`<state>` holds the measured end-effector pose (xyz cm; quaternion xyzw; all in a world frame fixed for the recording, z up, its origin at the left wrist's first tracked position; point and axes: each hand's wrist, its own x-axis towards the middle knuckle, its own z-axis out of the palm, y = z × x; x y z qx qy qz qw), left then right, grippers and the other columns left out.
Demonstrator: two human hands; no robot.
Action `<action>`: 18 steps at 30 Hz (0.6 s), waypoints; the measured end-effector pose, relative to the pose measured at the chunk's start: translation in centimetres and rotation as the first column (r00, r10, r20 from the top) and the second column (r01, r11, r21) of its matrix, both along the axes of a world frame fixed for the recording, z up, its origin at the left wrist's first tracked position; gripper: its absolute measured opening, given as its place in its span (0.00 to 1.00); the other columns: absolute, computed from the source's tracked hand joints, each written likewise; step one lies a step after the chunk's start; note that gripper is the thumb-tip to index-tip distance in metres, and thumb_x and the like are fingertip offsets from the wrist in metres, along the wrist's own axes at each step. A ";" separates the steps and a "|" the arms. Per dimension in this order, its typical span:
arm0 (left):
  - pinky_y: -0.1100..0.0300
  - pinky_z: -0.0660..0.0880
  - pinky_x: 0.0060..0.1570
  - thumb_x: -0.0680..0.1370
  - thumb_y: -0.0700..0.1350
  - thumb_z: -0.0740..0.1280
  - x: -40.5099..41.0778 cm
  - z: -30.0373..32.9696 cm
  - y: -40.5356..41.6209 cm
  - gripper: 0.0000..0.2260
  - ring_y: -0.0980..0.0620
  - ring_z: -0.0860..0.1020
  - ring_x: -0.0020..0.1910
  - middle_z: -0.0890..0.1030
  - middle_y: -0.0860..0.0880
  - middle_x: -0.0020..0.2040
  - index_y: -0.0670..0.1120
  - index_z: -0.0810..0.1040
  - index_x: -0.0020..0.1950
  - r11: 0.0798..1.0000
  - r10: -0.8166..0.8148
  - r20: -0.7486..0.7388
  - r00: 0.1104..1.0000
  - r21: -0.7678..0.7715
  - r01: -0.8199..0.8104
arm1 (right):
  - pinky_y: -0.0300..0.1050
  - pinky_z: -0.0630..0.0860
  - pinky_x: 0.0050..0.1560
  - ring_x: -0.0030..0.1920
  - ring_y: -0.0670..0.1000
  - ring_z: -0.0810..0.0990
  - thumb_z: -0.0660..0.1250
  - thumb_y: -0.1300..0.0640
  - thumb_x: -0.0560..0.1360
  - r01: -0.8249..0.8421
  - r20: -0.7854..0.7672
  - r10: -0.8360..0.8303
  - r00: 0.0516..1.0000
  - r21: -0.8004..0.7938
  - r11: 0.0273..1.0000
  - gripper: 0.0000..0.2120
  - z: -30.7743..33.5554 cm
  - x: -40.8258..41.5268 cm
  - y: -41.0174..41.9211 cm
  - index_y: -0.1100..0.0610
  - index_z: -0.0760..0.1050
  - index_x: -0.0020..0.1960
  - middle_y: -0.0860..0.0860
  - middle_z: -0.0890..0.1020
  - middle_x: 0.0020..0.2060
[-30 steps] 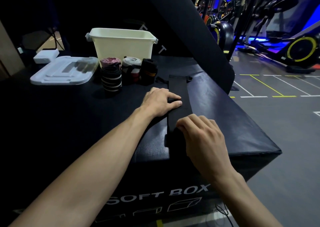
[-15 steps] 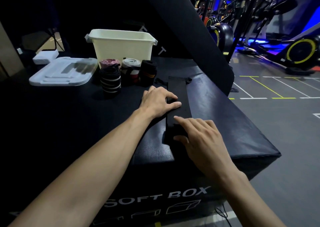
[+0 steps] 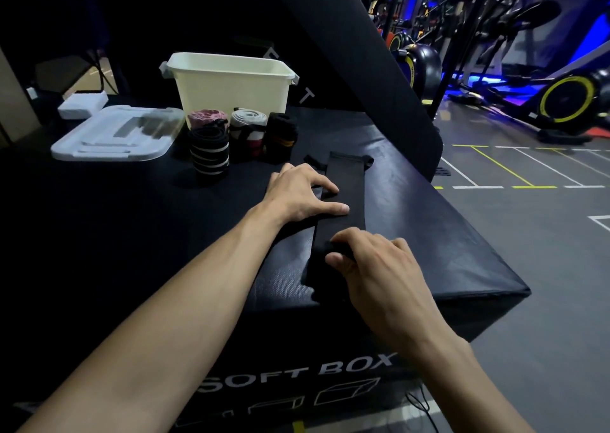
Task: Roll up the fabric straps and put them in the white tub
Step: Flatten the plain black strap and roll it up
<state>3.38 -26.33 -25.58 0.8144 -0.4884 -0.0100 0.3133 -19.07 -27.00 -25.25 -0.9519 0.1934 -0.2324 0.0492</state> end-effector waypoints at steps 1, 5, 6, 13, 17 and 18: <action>0.50 0.65 0.68 0.63 0.75 0.74 0.0 0.0 0.0 0.24 0.52 0.70 0.65 0.79 0.59 0.60 0.66 0.84 0.54 1.000 0.001 0.002 1.000 0.000 -0.001 | 0.49 0.64 0.46 0.49 0.52 0.77 0.58 0.43 0.82 0.022 0.015 -0.021 1.000 -0.015 1.000 0.13 -0.2 0.2 -0.1 0.49 0.76 0.53 0.45 0.79 0.49; 0.50 0.65 0.68 0.64 0.75 0.73 -0.1 -0.1 0.0 0.25 0.51 0.69 0.66 0.79 0.59 0.60 0.65 0.84 0.56 1.000 0.004 0.017 1.000 0.009 -0.004 | 0.48 0.61 0.47 0.51 0.53 0.71 0.47 0.40 0.79 0.069 0.000 -0.069 0.998 -0.037 0.997 0.24 -0.3 1.2 -0.7 0.49 0.81 0.51 0.46 0.76 0.52; 0.50 0.65 0.68 0.64 0.75 0.72 -0.1 0.0 0.0 0.25 0.51 0.69 0.66 0.79 0.59 0.60 0.65 0.84 0.56 1.000 0.006 0.019 1.000 0.010 -0.006 | 0.48 0.60 0.46 0.50 0.53 0.72 0.46 0.41 0.80 0.073 -0.016 -0.074 0.997 -0.047 0.996 0.25 -0.1 1.5 -0.9 0.49 0.81 0.51 0.46 0.76 0.50; 0.50 0.65 0.69 0.66 0.73 0.72 0.0 -0.2 -0.2 0.23 0.51 0.70 0.65 0.79 0.59 0.58 0.65 0.84 0.56 1.000 0.002 0.007 1.000 0.005 -0.002 | 0.50 0.58 0.46 0.51 0.52 0.79 0.60 0.50 0.83 0.093 0.006 -0.093 0.996 0.008 0.996 0.09 1.0 2.7 -2.1 0.44 0.76 0.60 0.43 0.81 0.46; 0.51 0.63 0.67 0.68 0.71 0.72 0.1 -0.2 -0.2 0.21 0.51 0.70 0.64 0.78 0.59 0.58 0.65 0.84 0.57 1.000 -0.007 0.010 1.000 0.000 0.007 | 0.53 0.66 0.50 0.51 0.52 0.78 0.65 0.49 0.80 0.052 0.108 -0.061 0.992 0.080 0.995 0.07 0.9 3.0 -2.3 0.46 0.73 0.58 0.45 0.78 0.47; 0.51 0.63 0.67 0.68 0.70 0.72 0.1 -0.2 -0.2 0.21 0.51 0.69 0.64 0.78 0.59 0.58 0.65 0.84 0.57 1.000 -0.009 0.011 1.000 0.001 0.009 | 0.53 0.66 0.48 0.50 0.52 0.78 0.67 0.49 0.79 0.057 0.147 -0.066 0.987 0.065 0.996 0.06 0.9 3.0 -2.2 0.47 0.74 0.55 0.46 0.77 0.47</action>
